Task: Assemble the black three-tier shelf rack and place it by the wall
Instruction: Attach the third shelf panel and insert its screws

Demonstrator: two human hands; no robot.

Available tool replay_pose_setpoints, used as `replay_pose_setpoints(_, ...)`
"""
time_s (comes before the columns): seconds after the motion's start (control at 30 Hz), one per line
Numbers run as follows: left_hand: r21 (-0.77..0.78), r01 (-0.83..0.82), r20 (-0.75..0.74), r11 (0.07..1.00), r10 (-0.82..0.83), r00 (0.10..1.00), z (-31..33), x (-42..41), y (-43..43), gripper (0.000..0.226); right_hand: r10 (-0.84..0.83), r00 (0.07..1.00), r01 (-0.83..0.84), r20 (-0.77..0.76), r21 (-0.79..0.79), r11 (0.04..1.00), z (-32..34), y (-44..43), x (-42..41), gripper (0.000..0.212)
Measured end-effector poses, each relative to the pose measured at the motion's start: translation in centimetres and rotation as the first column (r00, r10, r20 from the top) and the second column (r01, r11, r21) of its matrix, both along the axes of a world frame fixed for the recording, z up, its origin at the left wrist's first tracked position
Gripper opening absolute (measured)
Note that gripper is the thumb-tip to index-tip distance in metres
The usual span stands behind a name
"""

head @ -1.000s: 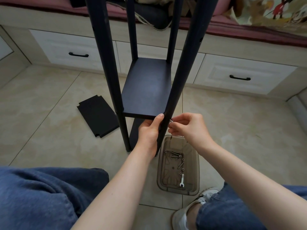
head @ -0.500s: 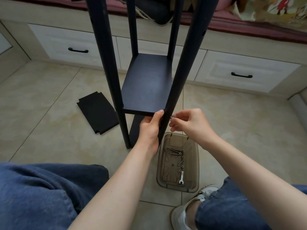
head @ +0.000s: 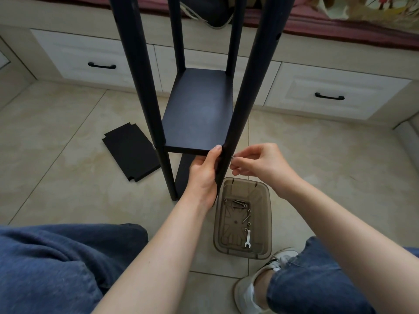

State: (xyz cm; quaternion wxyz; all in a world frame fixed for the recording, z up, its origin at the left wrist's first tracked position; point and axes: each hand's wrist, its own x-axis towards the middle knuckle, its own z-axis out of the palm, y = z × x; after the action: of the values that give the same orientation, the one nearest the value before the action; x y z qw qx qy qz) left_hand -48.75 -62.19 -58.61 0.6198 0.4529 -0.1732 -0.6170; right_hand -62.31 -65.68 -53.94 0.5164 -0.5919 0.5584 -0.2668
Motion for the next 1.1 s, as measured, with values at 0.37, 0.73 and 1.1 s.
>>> replay_pose_setpoints(0.37,-0.04,0.029,-0.044,0.999,-0.031,0.999,0.3,0.2,0.3,0.036,0.06,0.997,-0.061,-0.051,-0.033,0.998,0.1,-0.5,-0.3,0.005)
replay_pose_setpoints(0.73,0.0,-0.036,-0.04,0.999,0.036,0.999,0.2,-0.1,0.1,0.026,-0.033,0.998,0.024,-0.049,-0.168,0.985,-1.0,-0.5,0.2,0.011)
replay_pose_setpoints(1.1,0.027,-0.278,0.584,0.96,0.211,0.784,0.2,-0.4,1.9,0.018,0.035,0.993,-0.06,-0.117,-0.21,0.976,-0.9,-1.2,0.0,0.01)
